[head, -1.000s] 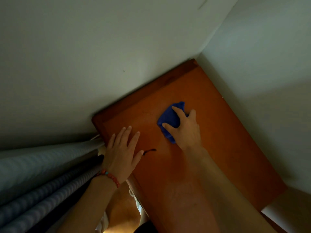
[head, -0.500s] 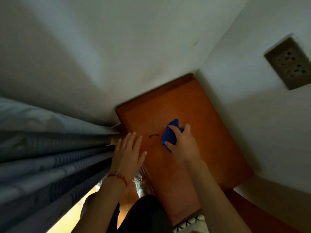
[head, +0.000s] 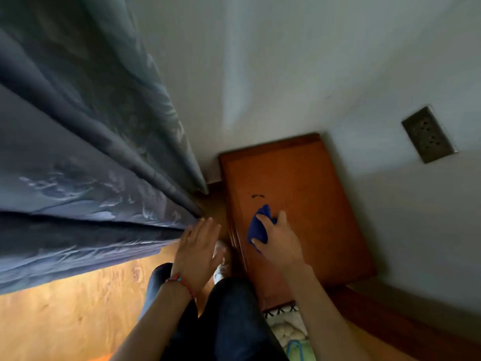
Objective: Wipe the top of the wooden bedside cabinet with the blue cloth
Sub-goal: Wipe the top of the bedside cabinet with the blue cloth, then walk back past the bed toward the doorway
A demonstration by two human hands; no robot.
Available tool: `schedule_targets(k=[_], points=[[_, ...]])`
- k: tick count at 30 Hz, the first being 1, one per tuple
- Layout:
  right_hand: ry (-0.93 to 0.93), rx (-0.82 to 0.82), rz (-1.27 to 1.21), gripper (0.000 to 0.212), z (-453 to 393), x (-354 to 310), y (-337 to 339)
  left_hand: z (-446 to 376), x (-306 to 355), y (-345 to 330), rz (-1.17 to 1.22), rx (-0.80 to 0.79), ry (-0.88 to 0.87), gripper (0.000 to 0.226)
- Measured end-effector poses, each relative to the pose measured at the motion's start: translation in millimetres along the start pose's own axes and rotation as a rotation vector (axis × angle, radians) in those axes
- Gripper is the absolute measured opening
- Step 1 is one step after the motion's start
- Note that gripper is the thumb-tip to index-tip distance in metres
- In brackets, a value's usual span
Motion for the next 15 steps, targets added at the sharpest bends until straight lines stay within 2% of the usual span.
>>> schedule_targets(k=[4, 10, 15], points=[[0.059, 0.005, 0.059, 0.056, 12, -28, -2, 29, -13, 18, 0.029, 0.058, 0.025, 0.052], [0.121, 0.004, 0.136, 0.054, 21, -74, -9, 65, -37, 47, 0.102, 0.235, 0.021, 0.044], [0.174, -0.017, 0.213, 0.056, 25, -124, -20, 96, -74, 68, 0.114, 0.260, 0.094, 0.045]])
Point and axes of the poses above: each hand's wrist, its own z-axis away from the middle knuckle, its own y-axis out of the back of the hand, x = y × z, the point moved 4 cm from there along -z, towards the middle knuckle, and after that the axes turned 10 degrees about y, right-handed, at the moved point
